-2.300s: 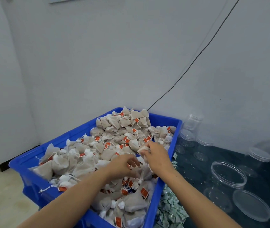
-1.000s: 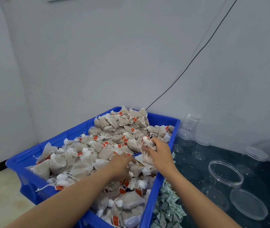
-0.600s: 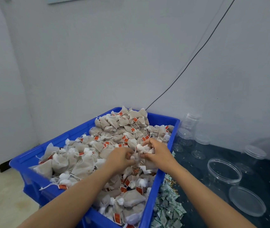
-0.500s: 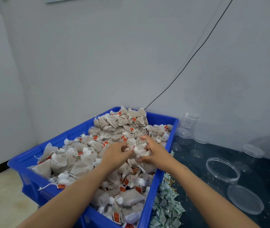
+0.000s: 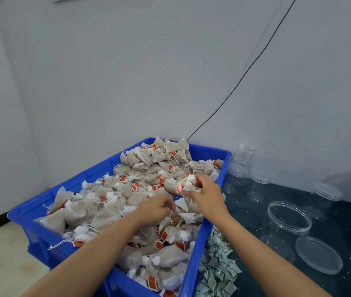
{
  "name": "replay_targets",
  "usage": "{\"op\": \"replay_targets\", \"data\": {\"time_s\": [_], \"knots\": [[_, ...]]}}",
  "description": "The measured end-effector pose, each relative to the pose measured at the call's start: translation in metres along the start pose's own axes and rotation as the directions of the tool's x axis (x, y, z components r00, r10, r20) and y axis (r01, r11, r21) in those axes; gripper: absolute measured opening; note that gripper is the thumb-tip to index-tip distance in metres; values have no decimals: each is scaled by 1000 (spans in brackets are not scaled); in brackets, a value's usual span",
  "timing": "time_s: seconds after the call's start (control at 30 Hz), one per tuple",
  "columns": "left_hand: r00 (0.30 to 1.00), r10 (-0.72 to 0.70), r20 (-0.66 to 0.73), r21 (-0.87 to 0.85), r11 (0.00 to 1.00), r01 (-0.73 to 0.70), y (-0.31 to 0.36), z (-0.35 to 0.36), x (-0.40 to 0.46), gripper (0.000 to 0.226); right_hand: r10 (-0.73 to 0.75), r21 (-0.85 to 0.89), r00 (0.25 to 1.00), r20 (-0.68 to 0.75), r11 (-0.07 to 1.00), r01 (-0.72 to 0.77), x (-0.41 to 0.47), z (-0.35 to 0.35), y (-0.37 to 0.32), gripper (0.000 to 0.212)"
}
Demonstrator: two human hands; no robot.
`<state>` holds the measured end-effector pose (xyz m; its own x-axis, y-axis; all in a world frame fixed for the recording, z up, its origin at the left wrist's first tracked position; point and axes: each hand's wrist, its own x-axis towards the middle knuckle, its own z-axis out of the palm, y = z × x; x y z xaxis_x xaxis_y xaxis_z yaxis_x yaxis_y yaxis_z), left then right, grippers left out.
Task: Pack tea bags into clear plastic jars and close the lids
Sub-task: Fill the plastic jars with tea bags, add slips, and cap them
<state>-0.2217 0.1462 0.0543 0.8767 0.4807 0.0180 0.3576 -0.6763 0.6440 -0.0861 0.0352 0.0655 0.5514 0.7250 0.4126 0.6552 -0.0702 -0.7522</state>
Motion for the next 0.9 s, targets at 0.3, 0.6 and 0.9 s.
{"op": "replay_targets", "data": {"time_s": [0.3,0.6,0.9], "knots": [[927,102,361,113,982,-152,8,14,-4,22,99,135,995,-12,986,-96,3,-17,2,27],[964,46,-263,-146,986,-86,9,-7,1,21,50,237,966,252,965,-112,0,-37,-5,19],[931,52,-362,-325,929,-178,15,-14,-5,6,-39,23,897,440,999,32,-7,-19,-23,33]]}}
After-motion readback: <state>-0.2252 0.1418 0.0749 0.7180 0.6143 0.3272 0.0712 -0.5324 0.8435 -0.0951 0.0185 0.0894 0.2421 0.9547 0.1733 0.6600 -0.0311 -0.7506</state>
